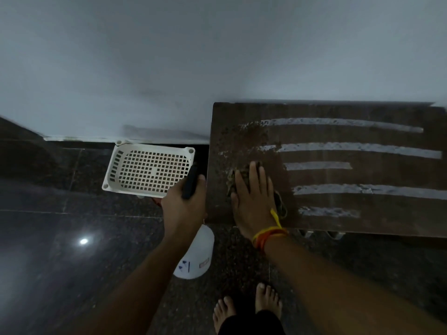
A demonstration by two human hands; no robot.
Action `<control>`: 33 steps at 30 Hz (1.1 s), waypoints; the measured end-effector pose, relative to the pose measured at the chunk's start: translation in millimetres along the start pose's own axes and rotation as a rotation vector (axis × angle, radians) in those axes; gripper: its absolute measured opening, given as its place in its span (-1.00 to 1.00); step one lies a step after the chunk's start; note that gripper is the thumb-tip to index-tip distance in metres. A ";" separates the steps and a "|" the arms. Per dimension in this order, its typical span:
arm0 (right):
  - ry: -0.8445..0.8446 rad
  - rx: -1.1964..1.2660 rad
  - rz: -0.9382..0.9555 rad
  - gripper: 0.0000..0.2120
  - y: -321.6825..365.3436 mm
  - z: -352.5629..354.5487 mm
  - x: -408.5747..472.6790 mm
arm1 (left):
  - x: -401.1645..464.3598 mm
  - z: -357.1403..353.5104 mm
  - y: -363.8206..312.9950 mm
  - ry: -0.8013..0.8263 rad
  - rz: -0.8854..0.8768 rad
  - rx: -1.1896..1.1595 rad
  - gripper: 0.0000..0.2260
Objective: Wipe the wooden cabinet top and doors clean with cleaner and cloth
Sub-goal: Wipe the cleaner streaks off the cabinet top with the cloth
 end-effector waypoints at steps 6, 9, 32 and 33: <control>-0.099 0.111 0.004 -0.56 5.4 -1.5 -5.7 | 6.5 3.0 -2.2 -0.007 -0.018 0.006 -0.76; -0.117 0.092 0.034 -0.60 16.6 -19.7 -42.0 | 4.2 6.6 1.0 -0.013 -0.015 -0.016 -0.77; -0.078 -0.011 -0.037 -0.53 54.1 -13.2 5.4 | 40.6 42.9 21.4 0.036 -0.011 -0.019 -0.73; -0.087 -0.003 -0.047 -0.53 54.7 -11.3 12.4 | 42.8 43.0 23.3 0.036 -0.009 -0.025 -0.73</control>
Point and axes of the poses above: each hand's wrist, its own x-axis towards the middle knuckle, its own z-axis out of the back of the hand, y = z × x, the point moved 2 cm from there along x, towards the middle knuckle, and after that the axes turned 8 degrees about y, right-handed, at the moved point
